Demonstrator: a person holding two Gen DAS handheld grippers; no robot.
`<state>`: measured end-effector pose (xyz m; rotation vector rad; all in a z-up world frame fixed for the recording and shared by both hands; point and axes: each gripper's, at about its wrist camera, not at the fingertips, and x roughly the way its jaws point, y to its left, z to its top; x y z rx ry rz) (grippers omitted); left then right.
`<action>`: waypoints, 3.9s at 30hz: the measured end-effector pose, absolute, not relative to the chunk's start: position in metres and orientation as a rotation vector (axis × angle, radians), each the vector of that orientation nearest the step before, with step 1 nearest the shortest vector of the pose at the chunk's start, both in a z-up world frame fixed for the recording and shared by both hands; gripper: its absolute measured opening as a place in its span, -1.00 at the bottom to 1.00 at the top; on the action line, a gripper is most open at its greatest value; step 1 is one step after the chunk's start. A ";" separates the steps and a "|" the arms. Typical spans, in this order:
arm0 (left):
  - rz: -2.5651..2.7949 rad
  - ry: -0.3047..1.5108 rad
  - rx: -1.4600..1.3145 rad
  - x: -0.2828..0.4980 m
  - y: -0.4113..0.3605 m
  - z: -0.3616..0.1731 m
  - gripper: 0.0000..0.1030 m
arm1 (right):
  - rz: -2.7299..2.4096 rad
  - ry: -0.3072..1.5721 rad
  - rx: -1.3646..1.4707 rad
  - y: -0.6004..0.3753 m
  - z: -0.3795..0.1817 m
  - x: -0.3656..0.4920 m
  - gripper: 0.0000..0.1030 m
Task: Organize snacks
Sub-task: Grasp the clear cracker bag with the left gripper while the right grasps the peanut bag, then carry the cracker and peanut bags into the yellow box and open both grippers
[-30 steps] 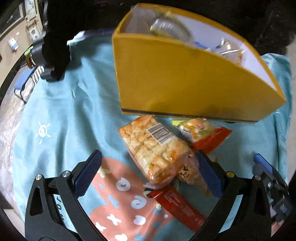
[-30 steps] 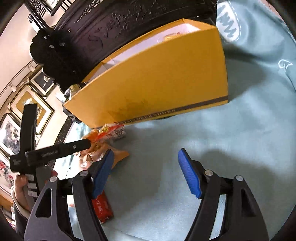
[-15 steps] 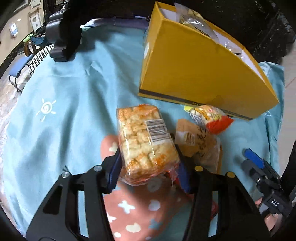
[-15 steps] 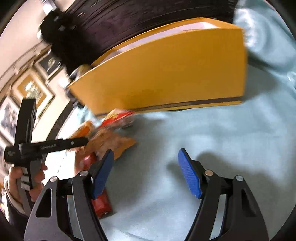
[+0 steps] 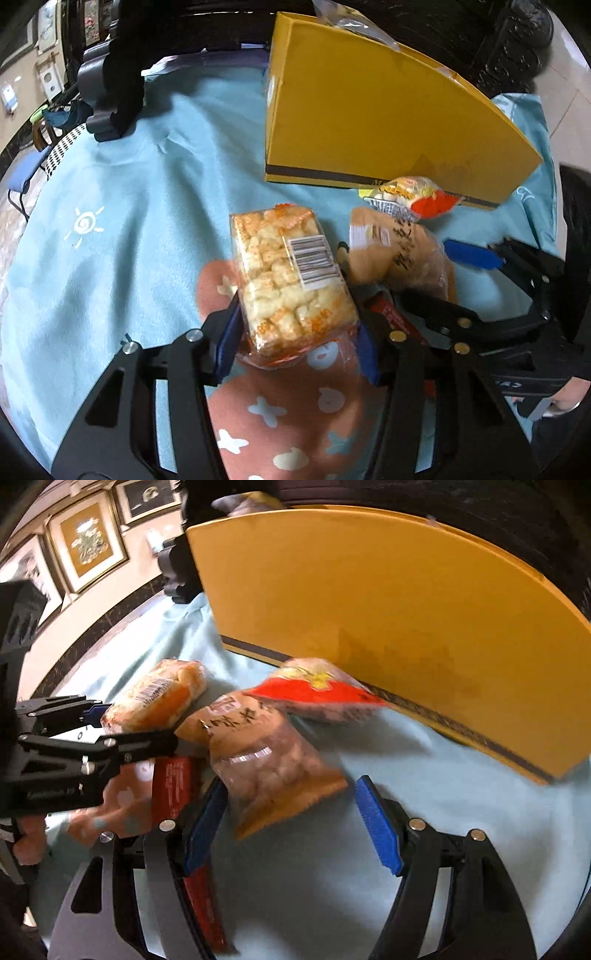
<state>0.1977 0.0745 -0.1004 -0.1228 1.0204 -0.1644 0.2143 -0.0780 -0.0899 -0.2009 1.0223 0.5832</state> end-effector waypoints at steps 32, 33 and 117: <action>-0.230 0.836 0.021 0.152 0.033 0.017 -0.06 | 0.543 0.849 0.155 -0.198 0.021 0.166 -0.12; -0.230 0.824 0.033 0.151 0.030 0.022 -0.06 | 0.538 0.845 0.159 -0.200 0.025 0.167 -0.12; -0.100 0.879 0.045 0.143 0.011 0.053 -0.11 | 0.481 0.761 0.060 -0.219 0.059 0.140 -0.27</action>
